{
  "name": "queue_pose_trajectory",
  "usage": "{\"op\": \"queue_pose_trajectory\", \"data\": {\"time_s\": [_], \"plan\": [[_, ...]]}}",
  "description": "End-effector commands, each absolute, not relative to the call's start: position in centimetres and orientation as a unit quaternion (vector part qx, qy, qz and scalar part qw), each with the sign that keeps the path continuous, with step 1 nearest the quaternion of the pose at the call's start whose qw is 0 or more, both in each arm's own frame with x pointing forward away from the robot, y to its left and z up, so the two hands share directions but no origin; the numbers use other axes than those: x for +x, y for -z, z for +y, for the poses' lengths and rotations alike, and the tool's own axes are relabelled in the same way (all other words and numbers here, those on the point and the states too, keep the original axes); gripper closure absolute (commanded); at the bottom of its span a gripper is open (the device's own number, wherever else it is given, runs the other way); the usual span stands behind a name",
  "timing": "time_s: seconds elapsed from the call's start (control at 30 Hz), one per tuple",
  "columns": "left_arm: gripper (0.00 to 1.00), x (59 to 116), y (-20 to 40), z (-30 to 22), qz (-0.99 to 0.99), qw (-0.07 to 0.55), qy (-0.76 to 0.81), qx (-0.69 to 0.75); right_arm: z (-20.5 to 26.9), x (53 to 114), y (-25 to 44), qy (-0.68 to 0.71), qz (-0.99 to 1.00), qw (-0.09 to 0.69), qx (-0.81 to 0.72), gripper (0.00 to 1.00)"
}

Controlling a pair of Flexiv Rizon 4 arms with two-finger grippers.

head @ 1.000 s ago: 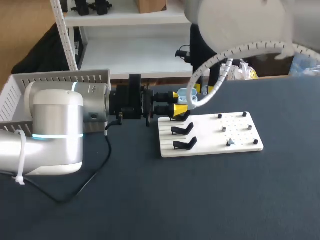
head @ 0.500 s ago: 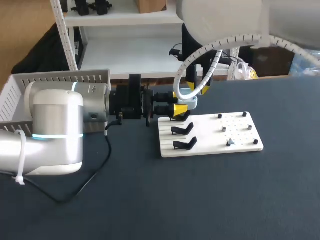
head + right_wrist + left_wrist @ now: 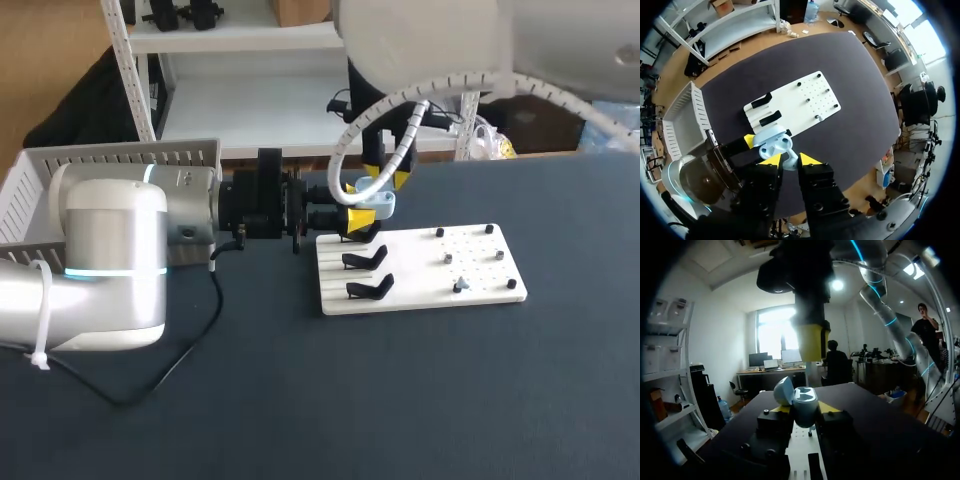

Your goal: Pick up each earbud case from the left stands, insert the matching earbuds, close the lid, and place the case in the box.

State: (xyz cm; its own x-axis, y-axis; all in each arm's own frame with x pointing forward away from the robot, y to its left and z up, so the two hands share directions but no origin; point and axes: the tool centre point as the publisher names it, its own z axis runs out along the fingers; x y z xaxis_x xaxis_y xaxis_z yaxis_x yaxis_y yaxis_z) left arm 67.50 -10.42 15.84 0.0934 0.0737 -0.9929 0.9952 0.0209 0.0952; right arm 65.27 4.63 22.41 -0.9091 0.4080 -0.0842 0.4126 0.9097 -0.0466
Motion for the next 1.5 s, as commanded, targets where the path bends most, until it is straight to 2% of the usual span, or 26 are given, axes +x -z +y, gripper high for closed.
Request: {"op": "queue_pose_trajectory", "data": {"time_s": [0.03, 1.5], "plan": [[1.0, 67.4, -15.7, -10.4, 0.499, 0.514, 0.45, 0.533, 5.3, 66.0, -22.3, 0.041, 0.975, 0.027, 0.218, 1.0], [1.0, 67.4, -15.7, -10.4, 0.499, 0.514, 0.45, 0.533, 5.1, 66.1, -20.7, 0.051, 0.968, 0.025, 0.244, 1.0]]}}
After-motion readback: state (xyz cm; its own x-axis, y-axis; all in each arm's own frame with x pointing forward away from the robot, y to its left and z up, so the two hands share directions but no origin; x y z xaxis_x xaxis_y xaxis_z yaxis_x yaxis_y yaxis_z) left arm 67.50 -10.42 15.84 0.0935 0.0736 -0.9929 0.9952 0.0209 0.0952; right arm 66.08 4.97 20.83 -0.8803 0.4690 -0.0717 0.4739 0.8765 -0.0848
